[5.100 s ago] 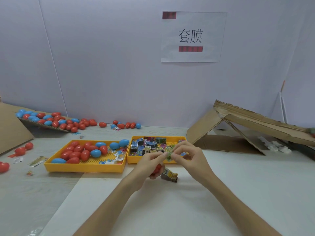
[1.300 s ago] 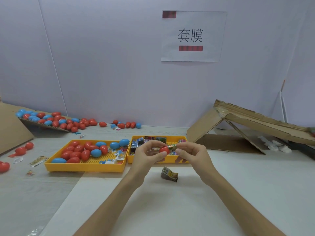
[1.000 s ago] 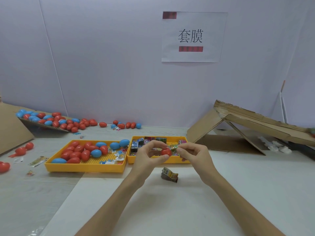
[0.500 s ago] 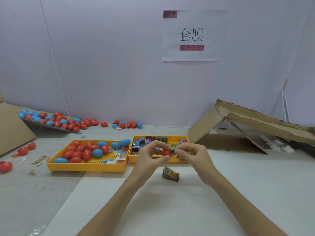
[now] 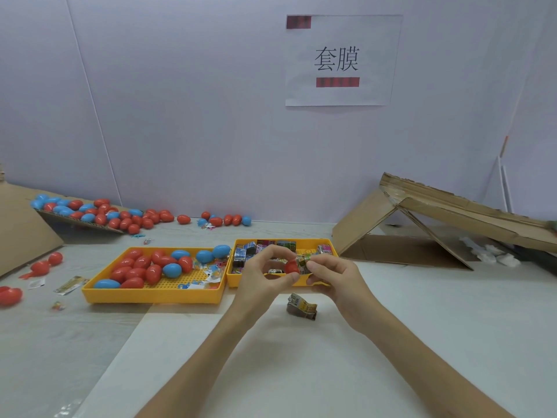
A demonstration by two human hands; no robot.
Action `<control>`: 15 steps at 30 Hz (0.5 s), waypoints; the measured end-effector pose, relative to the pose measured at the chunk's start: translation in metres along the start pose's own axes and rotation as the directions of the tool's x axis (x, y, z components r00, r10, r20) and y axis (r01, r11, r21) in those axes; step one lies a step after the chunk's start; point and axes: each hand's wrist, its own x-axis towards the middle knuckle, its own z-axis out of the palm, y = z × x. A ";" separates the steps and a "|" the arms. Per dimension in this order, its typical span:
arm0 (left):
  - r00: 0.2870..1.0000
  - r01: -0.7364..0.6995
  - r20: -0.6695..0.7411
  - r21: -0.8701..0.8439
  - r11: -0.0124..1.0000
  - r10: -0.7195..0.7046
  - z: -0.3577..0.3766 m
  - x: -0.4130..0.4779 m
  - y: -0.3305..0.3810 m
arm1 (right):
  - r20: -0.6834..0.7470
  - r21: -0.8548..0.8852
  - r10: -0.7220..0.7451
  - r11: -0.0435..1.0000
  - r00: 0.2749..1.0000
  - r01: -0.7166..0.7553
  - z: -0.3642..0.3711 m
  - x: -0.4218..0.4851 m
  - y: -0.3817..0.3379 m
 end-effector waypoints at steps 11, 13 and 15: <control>1.000 0.002 -0.002 0.026 1.000 -0.002 0.000 0.001 -0.001 | 0.036 0.087 0.071 0.993 0.997 -0.074 0.001 -0.002 -0.001; 1.000 -0.003 -0.005 0.038 0.999 0.003 0.000 0.001 -0.001 | 0.036 0.082 0.086 0.993 0.996 -0.088 0.002 -0.001 0.000; 1.000 -0.006 -0.006 0.047 0.999 0.006 0.001 0.001 -0.001 | 0.037 0.072 0.096 0.993 0.995 -0.098 0.001 -0.001 0.001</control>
